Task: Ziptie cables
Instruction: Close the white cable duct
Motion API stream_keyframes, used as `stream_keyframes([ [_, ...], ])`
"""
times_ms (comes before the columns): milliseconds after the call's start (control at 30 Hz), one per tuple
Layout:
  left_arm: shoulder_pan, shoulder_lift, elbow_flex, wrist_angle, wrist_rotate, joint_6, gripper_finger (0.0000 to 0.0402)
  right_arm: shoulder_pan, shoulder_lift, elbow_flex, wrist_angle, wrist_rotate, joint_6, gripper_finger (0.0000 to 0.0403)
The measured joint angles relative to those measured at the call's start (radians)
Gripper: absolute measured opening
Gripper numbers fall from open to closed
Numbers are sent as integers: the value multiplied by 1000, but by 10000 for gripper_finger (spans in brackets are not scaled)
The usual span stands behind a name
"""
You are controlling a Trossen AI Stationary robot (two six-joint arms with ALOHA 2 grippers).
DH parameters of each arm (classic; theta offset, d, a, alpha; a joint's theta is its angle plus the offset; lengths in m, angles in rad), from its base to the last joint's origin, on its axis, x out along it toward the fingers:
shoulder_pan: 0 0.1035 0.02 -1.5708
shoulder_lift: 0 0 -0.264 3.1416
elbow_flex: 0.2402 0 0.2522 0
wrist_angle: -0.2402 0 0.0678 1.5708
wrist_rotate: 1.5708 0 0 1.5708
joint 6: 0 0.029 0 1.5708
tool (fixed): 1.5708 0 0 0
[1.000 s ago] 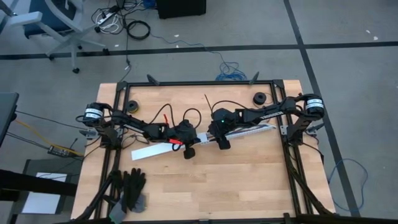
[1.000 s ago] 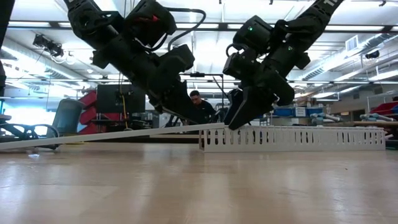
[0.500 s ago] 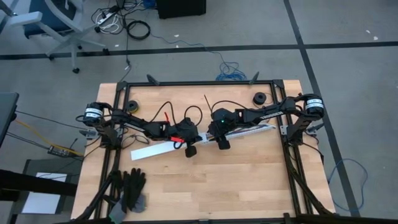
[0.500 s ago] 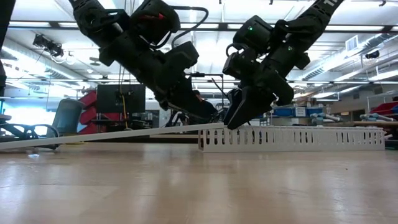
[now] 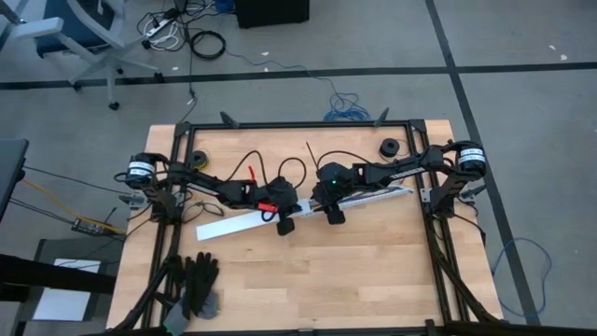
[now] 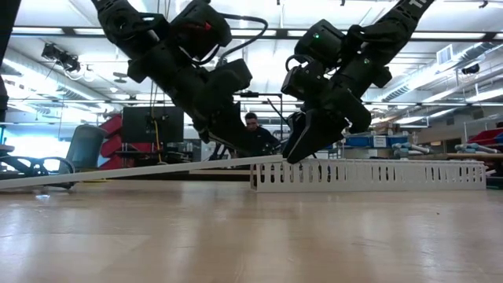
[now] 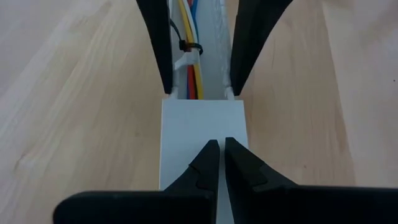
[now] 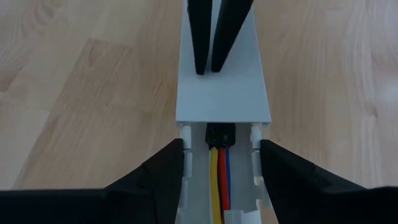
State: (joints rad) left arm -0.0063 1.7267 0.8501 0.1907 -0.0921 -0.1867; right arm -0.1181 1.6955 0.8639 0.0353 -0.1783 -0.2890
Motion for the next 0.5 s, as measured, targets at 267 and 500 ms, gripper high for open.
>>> stream_keyframes([
  [267, 1, 64, 2, 100, 11, -1, 0, 0, 0, -1, 0, -2, 4, 189],
  [500, 1, 77, 62, 33, 13, 54, 0, 0, 0, -1, 0, -6, 7, 188],
])
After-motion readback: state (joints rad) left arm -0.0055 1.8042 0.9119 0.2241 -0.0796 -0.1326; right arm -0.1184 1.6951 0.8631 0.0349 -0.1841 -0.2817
